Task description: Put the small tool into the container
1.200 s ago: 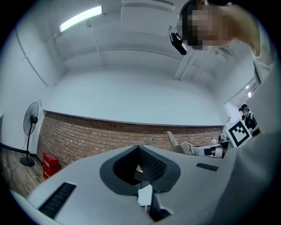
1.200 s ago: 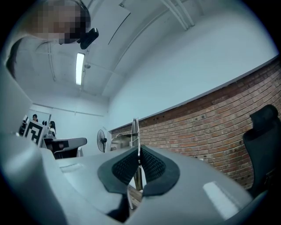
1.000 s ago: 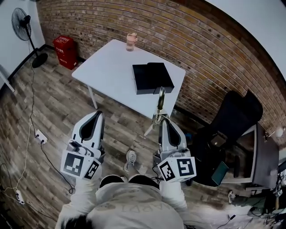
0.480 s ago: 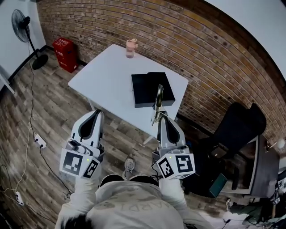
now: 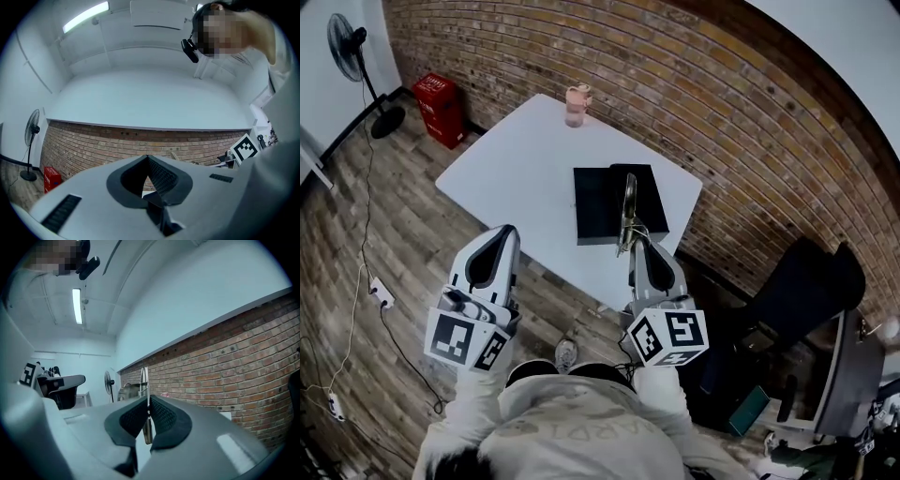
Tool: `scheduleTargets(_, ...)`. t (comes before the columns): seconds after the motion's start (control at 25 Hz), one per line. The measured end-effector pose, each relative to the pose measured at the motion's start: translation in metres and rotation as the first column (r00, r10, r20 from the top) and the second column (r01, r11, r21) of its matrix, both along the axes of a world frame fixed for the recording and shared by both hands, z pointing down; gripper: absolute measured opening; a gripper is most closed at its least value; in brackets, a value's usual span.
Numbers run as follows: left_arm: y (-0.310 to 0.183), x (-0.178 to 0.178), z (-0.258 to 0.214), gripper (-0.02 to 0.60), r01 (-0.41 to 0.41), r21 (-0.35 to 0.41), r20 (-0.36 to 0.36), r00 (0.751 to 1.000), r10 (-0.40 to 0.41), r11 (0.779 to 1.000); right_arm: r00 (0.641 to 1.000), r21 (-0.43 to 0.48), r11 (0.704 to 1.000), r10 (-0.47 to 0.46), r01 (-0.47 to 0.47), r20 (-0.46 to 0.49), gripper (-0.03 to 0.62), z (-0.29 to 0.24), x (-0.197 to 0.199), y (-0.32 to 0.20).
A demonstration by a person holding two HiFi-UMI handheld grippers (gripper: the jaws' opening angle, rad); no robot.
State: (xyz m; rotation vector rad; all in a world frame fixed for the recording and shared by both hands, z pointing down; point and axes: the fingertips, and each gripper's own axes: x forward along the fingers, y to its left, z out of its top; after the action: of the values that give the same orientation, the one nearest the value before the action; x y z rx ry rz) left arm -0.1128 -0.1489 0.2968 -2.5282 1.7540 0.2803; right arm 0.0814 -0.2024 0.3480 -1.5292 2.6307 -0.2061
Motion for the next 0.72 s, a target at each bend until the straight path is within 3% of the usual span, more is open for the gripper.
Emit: scheduleTargets(0.72,-0.065,0.005,0.012,0.005,0.018,-0.028,0.018,1.000,-0.018,0.999,0.996,-0.224,0.974,-0.047,0.030,-0.071,0.014,0.069,-0.010,-0.111)
